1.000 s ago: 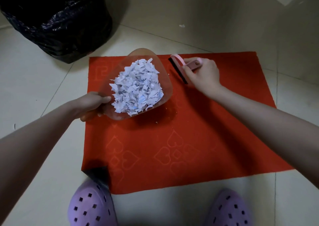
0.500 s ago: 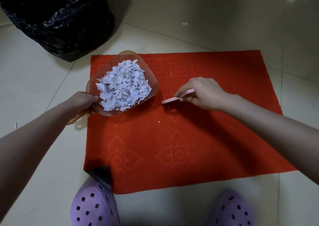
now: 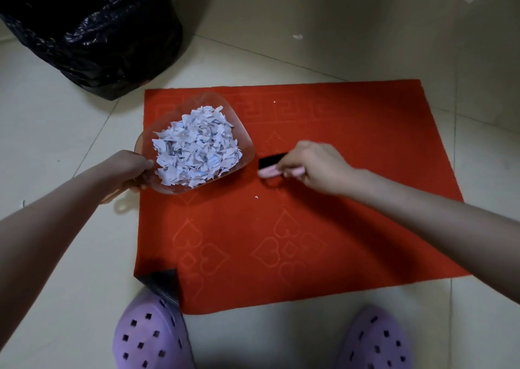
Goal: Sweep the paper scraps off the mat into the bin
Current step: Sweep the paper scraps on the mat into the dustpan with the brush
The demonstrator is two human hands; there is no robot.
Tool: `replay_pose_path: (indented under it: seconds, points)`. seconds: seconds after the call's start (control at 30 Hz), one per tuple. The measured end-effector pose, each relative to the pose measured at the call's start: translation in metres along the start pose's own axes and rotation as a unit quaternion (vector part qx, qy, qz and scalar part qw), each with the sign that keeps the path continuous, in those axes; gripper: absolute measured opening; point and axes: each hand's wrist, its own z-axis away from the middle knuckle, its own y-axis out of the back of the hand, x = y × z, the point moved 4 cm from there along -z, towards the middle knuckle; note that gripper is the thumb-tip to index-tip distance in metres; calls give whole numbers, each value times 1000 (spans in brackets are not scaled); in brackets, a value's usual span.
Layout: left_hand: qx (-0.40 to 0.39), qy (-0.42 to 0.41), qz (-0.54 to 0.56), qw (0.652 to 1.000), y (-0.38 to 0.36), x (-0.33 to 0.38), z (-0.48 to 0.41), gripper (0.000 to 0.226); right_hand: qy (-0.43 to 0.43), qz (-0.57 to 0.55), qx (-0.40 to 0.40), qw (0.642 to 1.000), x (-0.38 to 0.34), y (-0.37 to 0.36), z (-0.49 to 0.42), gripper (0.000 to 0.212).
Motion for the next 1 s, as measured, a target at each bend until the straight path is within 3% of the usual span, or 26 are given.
replay_pose_path:
  seconds: [0.03, 0.1, 0.17, 0.27, 0.4, 0.5, 0.7, 0.83, 0.9, 1.0]
  points:
    - [1, 3, 10, 1000, 0, -1, 0, 24, 39, -6, -25, 999, -8, -4, 11, 42]
    - [1, 8, 24, 1000, 0, -2, 1, 21, 64, 9, -54, 996, -14, -2, 27, 26]
    - [1, 11, 36, 999, 0, -1, 1, 20, 61, 0, -1, 998, -12, 14, 34, 19]
    - [-6, 11, 43, 999, 0, 3, -2, 21, 7, -102, 62, 993, -12, 33, 41, 19]
    - [0, 10, 39, 999, 0, 9, -3, 24, -17, -242, -9, 970, -40, 4, 43, 18]
    - [-5, 13, 43, 999, -3, 10, -2, 23, -15, -169, -59, 984, -47, -20, 40, 18]
    - [-14, 11, 42, 999, -4, 8, -1, 24, -123, -131, 63, 982, 11, 13, 22, 18]
    - [-18, 14, 43, 999, -5, 9, -3, 26, -125, -146, 102, 976, 16, 30, 33, 17]
    - [-19, 11, 38, 999, -7, 13, -2, 27, -107, -199, 78, 971, 3, 26, 39, 16]
    - [-23, 8, 36, 999, -11, 17, 0, 27, -83, -219, -20, 972, -18, 2, 42, 15]
